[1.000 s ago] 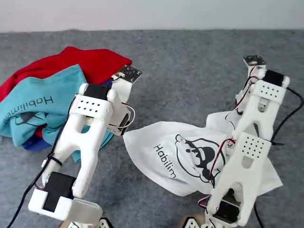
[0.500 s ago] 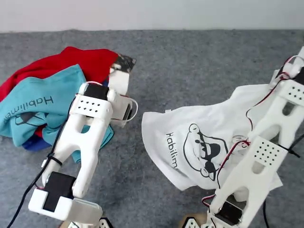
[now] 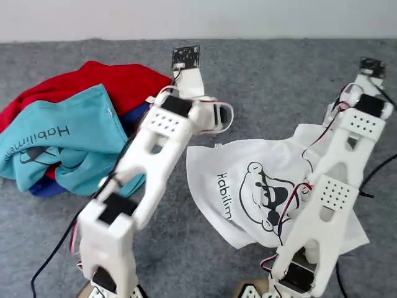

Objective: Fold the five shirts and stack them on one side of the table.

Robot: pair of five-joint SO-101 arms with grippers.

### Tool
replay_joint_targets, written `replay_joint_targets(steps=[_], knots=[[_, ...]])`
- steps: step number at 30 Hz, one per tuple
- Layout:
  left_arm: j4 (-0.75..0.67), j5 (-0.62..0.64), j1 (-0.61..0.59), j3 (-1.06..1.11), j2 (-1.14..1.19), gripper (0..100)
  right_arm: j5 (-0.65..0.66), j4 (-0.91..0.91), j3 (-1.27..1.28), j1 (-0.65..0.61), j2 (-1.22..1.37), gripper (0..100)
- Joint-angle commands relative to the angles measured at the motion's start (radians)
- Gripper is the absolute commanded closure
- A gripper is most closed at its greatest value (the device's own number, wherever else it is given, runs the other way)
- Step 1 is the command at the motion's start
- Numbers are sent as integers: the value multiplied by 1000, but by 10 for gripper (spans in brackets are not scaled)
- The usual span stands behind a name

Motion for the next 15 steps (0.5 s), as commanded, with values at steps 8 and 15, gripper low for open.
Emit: replay_joint_targets(steps=[8,15], knots=[[568,69,38,-894,585,988,0,-81,-35,-5,25,991],[562,69,123,-816,491,987,3,-91,-35,5,30,991]])
